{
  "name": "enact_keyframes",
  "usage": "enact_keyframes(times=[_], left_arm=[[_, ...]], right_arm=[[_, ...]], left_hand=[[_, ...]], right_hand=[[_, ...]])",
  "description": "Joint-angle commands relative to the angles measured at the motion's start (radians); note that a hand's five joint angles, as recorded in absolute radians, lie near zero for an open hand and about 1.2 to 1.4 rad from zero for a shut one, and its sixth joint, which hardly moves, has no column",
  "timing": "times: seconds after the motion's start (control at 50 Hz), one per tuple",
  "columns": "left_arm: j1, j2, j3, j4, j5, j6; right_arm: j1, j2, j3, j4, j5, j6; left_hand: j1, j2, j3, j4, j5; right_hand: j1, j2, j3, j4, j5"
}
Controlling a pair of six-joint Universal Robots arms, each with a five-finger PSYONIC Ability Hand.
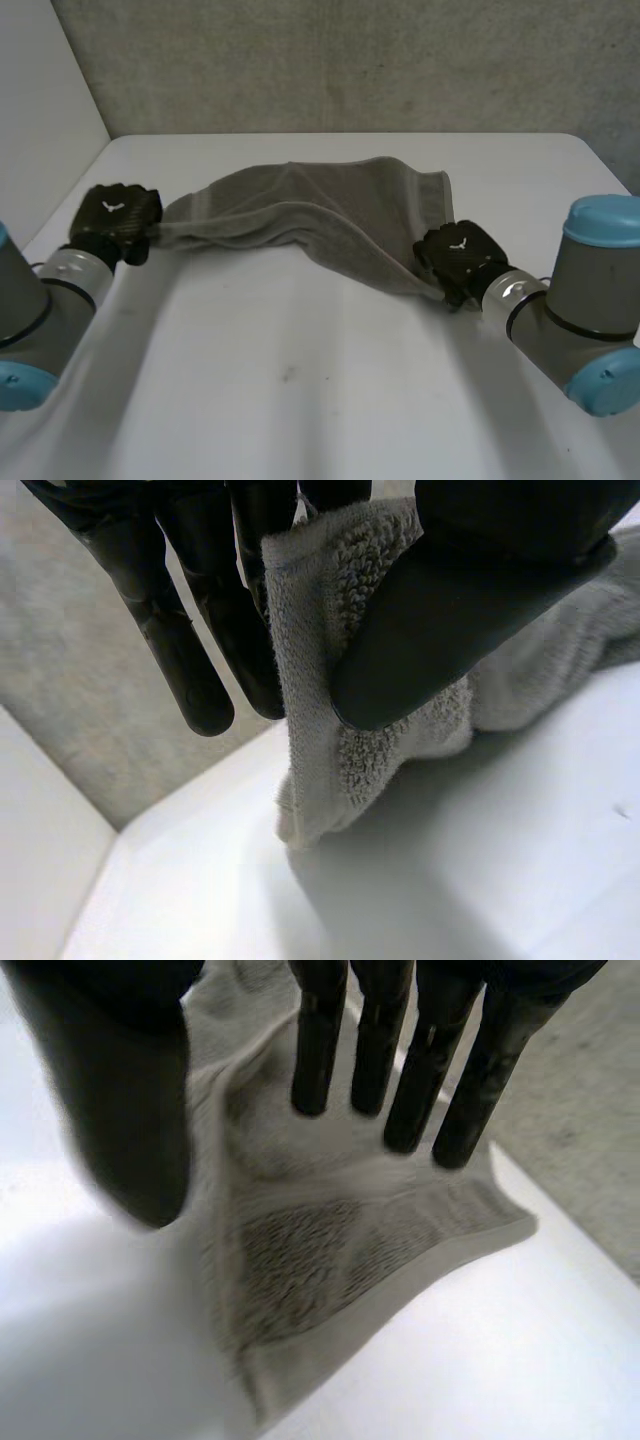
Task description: Fold the towel.
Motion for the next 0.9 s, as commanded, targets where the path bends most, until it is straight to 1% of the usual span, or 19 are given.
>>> enact_keyframes(times=[0.02, 0.16, 0.34, 0.5, 0.6, 0.7, 0.9], left_arm=[[0.034, 0.061, -0.007, 0.001, -0.001, -0.008], [0.053, 0.061, 0.000, 0.004, -0.001, -0.020], [0.054, 0.051, 0.010, 0.004, 0.001, -0.057], [0.053, 0.049, 0.030, 0.004, -0.001, -0.065], [0.054, 0.051, 0.030, 0.004, -0.001, -0.066], [0.056, 0.051, 0.033, 0.004, -0.001, -0.066], [0.054, 0.052, 0.070, 0.001, -0.004, -0.068]], right_arm=[[-0.027, -0.027, 0.057, -0.099, 0.013, 0.091], [-0.028, 0.049, 0.049, -0.074, 0.013, 0.136], [-0.031, 0.047, 0.048, -0.008, 0.011, 0.183], [-0.040, 0.065, 0.038, -0.021, 0.005, 0.215], [-0.040, 0.115, -0.006, -0.036, 0.017, 0.215], [-0.042, 0.135, -0.032, -0.036, 0.036, 0.215], [-0.048, 0.135, -0.048, -0.039, 0.036, 0.214]], left_hand=[[0.210, 0.179, 0.180, 0.178, 0.192], [0.210, 0.179, 0.180, 0.178, 0.192], [0.210, 0.179, 0.180, 0.178, 0.192], [0.210, 0.179, 0.180, 0.178, 0.192], [0.210, 0.179, 0.180, 0.178, 0.192], [0.210, 0.179, 0.180, 0.178, 0.192], [0.210, 0.179, 0.180, 0.178, 0.192]], right_hand=[[-0.172, -0.166, -0.174, -0.174, -0.157], [-0.172, -0.166, -0.174, -0.174, -0.157], [-0.187, -0.181, -0.188, -0.189, -0.172], [-0.070, -0.063, -0.071, -0.071, -0.054], [0.141, 0.148, 0.140, 0.140, 0.157], [0.183, 0.189, 0.181, 0.181, 0.198], [0.186, 0.192, 0.184, 0.184, 0.201]])
